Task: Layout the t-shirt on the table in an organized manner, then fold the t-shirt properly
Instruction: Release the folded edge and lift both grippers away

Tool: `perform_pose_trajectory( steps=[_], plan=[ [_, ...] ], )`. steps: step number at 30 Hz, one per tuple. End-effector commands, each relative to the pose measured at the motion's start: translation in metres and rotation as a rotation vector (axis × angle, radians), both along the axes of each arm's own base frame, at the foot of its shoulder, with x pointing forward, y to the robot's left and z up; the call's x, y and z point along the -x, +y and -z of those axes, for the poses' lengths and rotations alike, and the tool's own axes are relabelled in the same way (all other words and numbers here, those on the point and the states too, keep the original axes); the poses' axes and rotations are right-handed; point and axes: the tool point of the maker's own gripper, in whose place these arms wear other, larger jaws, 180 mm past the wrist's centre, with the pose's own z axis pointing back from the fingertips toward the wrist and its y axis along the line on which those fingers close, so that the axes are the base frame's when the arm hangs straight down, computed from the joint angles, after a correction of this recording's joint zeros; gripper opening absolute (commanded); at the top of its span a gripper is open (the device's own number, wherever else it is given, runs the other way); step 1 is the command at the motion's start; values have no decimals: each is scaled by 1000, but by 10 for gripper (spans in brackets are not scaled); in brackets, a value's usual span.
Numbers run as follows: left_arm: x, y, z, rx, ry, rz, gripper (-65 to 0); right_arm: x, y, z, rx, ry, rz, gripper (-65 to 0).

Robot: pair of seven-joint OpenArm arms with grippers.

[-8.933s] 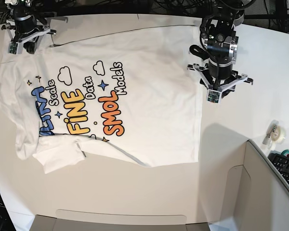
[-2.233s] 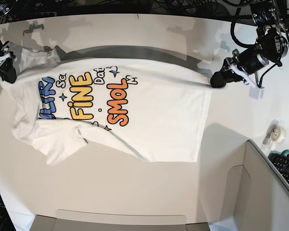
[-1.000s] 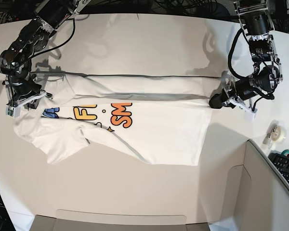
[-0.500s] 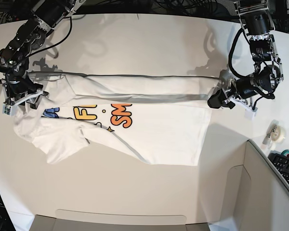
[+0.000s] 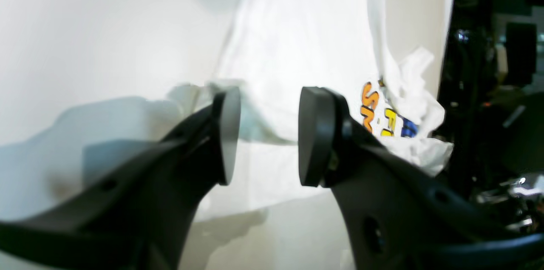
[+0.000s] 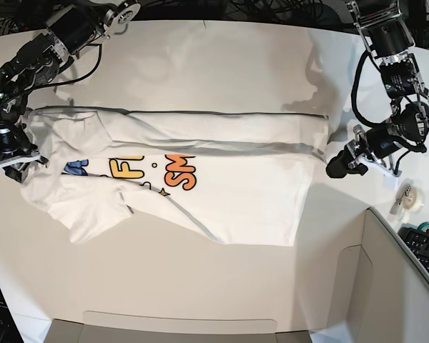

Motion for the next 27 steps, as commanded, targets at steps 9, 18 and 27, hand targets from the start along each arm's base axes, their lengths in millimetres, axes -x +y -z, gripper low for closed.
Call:
perform_pose_trajectory(
  steps=[9, 18, 27],
  plan=[
    [-9, 8, -18, -23, -53, -1, -600, 11, -26, 38, -414, -70, 73, -650],
    [-11, 7, -19, -19, -61, -4, -608, -6, -41, 30, -571, -206, 29, -650],
    [-11, -2, -16, 6, -60, -3, -609, -30, -31, 12, -637, -296, -14, -650]
  ],
)
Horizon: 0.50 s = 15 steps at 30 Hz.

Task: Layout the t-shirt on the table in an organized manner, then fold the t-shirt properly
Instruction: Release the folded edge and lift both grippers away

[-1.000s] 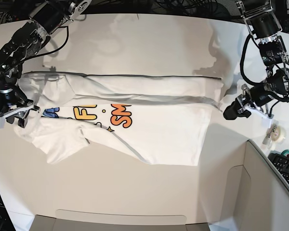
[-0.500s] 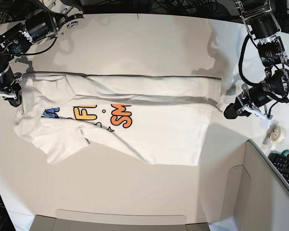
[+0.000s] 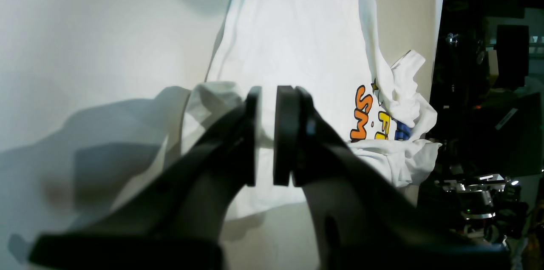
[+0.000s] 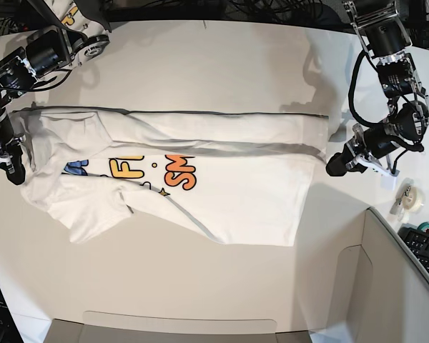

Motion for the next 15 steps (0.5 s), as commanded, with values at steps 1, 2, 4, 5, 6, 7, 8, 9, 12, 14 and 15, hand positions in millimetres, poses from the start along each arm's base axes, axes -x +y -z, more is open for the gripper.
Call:
perform_pose_trajectory(
  steps=[1, 2, 4, 5, 6, 7, 8, 9, 12, 14, 15],
  plan=[
    [-9, 5, -17, -15, -54, 1, -609, -10, 0, -8, -14, -39, -8, -650],
    [-9, 5, -17, -15, -54, 1, -608, -11, 5, 3, -50, -22, -20, -650],
    [-9, 7, -18, -18, -54, 0, -608, -16, 14, 23, -124, -5, -29, -650],
    [-9, 7, -18, -20, -54, 0, -608, -16, 16, 34, -153, 3, -21, -650],
    [-10, 7, -18, -20, -55, 0, -608, -16, 16, 40, -171, 7, -13, -650],
    [-10, 7, -19, -20, -57, 0, -608, -16, 17, 45, -186, 12, -9, -650],
    [-13, 7, -22, -21, -65, 1, -608, -14, 18, 52, -198, 20, -3, -650],
    [-17, 7, -26, -22, -76, 1, -608, -12, 18, 56, -205, 27, 1, -650],
    [-19, 7, -29, -22, -81, 5, -608, -10, 17, 58, -204, 30, 7, -650],
    [-19, 7, -29, -22, -81, 5, -608, -6, 15, 61, -205, 37, 14, -650],
    [-19, 7, -29, -22, -81, 5, -608, -6, 15, 60, -204, 35, 18, -650]
  ],
)
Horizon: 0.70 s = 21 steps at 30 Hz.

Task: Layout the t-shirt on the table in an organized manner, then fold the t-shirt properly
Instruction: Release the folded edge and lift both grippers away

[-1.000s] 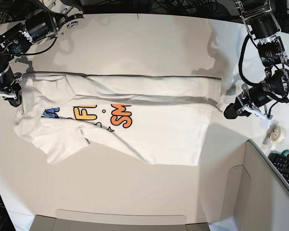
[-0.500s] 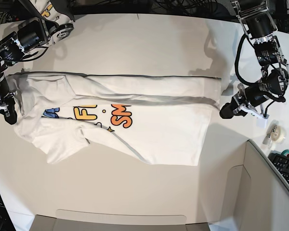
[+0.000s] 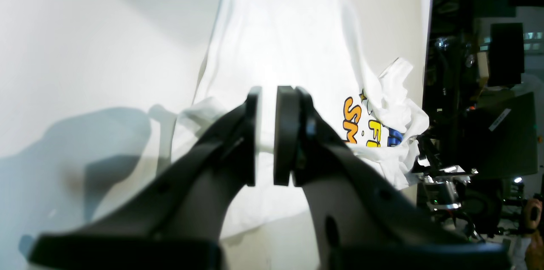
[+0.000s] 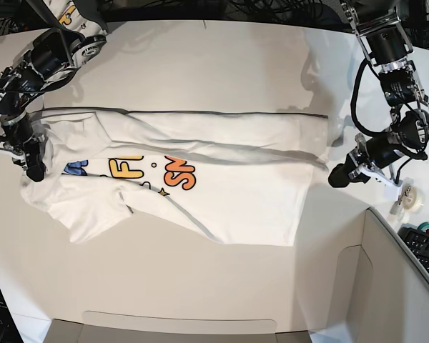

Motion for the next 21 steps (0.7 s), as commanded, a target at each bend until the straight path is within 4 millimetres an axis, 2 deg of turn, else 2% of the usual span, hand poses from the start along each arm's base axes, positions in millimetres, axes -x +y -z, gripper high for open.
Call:
perform_pose_trajectory(
  steps=[1, 6, 11, 13, 18, 21],
  plan=[
    [-6, 5, -15, -14, -41, 2, -608, 4, -5, 0, 16, 21, 4, -650],
    [-6, 4, -14, -9, -39, 1, -608, 6, -24, -26, 31, 26, 99, -650],
    [-7, -2, -12, -13, -32, 20, -608, 7, -26, -65, -3, 2, 227, -650],
    [-6, -7, -10, -17, -27, 37, -608, -2, -21, -78, -14, 0, 233, -650],
    [-6, -14, -8, -17, -21, 54, -610, -15, -19, -74, -37, 66, 286, -650],
    [-7, -11, -9, -19, -23, 48, -610, -20, -7, -63, -43, 119, 291, -650]
  ],
)
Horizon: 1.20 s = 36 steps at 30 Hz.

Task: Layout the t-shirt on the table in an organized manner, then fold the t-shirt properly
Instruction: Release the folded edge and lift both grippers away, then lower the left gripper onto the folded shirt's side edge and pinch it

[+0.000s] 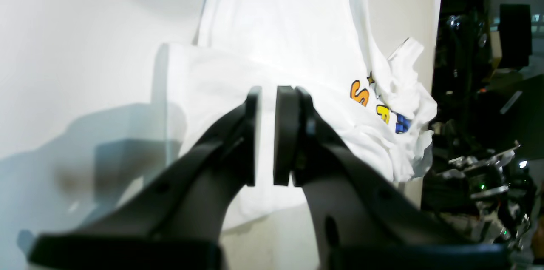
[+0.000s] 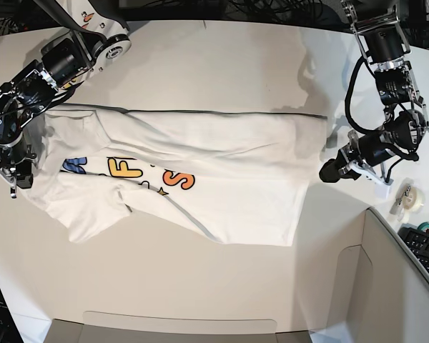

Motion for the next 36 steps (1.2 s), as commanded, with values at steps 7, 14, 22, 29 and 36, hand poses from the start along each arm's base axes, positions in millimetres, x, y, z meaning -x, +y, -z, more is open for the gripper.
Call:
perform_pose_trajectory(
  steps=[7, 14, 22, 29, 36],
  plan=[
    [-21, 5, -31, -5, -88, -4, -610, 4, 3, 9, -111, 50, 99, -650],
    [-21, 8, -26, 28, -30, -53, -608, 26, -2, 34, -200, 146, 238, -650],
    [-37, 8, -46, 30, -82, -56, -608, 32, -6, 41, -225, 173, 295, -650],
    [-58, 3, -69, 55, -136, -49, -607, 37, -14, 35, -180, 182, 318, -650],
    [-63, -14, -57, 125, -104, -46, -607, 49, -34, -10, -62, 97, 366, -650]
  ],
)
